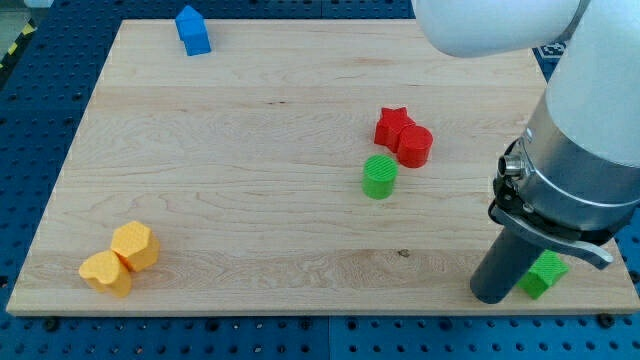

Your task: Move the green star bottom right to the board

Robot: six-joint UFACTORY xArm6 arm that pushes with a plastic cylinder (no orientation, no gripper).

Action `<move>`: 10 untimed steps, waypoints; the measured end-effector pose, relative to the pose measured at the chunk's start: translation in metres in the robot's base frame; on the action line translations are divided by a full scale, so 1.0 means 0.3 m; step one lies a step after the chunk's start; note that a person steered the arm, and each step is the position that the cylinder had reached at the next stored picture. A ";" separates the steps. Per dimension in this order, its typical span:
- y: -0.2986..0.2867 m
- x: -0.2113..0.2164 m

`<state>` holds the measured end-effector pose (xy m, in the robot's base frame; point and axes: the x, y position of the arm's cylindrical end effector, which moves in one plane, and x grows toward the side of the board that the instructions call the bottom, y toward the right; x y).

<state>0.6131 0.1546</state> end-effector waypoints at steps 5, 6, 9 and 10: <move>0.191 0.003; 0.214 0.002; -0.014 -0.081; -0.014 -0.108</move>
<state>0.5807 0.1504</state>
